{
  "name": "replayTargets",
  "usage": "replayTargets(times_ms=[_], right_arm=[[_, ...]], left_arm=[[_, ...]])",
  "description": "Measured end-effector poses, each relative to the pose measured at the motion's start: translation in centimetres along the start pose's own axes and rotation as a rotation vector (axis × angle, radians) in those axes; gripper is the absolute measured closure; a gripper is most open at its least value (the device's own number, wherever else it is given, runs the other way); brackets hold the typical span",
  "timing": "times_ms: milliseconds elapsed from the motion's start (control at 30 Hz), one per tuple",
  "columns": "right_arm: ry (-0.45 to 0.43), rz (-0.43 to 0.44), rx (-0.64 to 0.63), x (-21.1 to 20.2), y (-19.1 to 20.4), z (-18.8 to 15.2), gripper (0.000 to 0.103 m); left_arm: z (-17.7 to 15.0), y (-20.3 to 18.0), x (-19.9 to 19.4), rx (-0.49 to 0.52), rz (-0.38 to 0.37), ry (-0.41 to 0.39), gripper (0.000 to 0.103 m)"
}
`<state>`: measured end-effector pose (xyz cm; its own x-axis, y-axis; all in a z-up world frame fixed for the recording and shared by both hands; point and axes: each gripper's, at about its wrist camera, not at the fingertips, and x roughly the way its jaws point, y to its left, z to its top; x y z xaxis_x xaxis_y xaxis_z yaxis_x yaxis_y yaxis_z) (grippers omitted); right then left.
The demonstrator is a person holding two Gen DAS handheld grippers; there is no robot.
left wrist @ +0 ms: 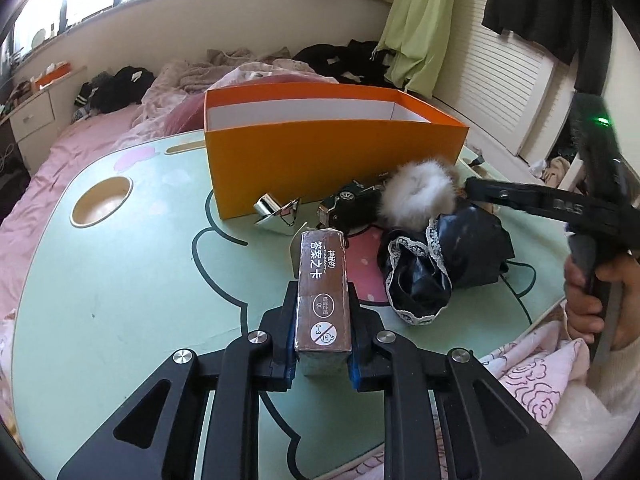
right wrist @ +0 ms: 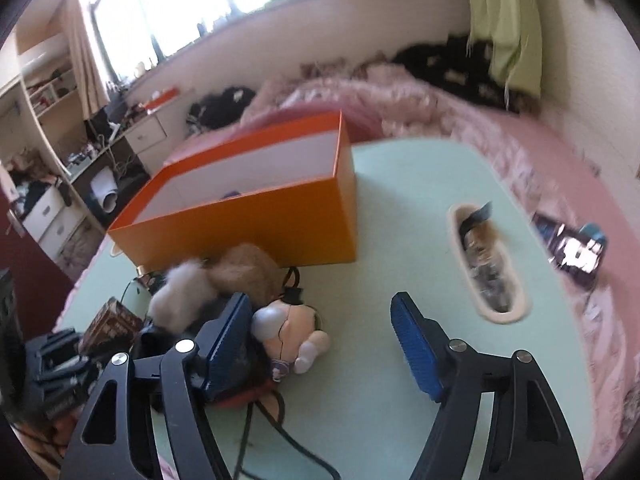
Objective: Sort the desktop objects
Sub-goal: 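Carry the brown box into the orange box while the right tool puts the doll in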
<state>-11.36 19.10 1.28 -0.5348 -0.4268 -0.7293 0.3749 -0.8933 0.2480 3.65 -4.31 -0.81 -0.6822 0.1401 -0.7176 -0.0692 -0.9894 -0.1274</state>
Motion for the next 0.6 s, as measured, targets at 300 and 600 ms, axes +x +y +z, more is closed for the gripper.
replayTargets(times_ms=[300, 600], right_arm=[[-0.035, -0.062, -0.063, -0.3, -0.2, -0.8, 0.069], [-0.158, 0.006, -0.077, -4.2, -0.5, 0.8, 0.069]], left_arm=[[0.2, 0.5, -0.1, -0.017, -0.016, -0.003, 0.083], [2.7, 0.6, -2.2, -0.023, -0.029, -0.068, 0.083]])
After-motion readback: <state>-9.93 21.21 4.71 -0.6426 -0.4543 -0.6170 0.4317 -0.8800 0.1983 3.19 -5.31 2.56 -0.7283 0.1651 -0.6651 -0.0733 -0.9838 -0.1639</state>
